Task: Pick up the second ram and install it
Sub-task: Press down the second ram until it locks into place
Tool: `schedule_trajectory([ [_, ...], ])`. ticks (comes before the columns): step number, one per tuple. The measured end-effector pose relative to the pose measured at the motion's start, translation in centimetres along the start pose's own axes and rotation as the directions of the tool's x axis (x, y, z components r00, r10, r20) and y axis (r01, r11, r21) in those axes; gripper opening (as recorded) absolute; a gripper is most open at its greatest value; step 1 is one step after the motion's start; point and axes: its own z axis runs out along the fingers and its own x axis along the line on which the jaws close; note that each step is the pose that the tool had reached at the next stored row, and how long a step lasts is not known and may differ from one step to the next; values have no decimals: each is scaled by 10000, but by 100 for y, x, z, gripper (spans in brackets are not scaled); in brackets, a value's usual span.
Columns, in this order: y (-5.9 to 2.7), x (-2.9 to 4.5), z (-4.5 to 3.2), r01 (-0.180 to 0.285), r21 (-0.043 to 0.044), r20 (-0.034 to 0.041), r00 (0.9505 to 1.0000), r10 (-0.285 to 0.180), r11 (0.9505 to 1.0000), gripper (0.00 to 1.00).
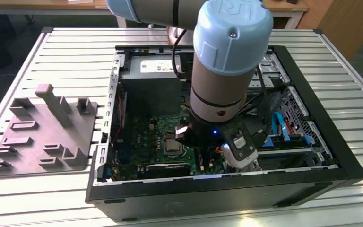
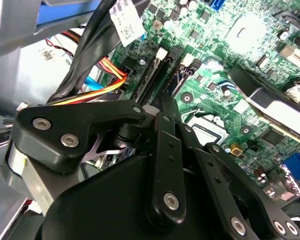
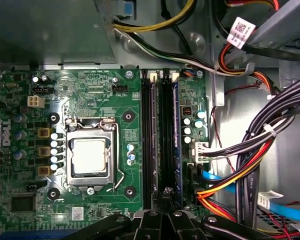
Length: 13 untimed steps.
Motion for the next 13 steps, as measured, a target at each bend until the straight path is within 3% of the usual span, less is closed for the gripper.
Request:
schedule_trajectory([
  [13, -39, 19, 21, 0, 32, -2, 10000, 0, 10000, 10],
])
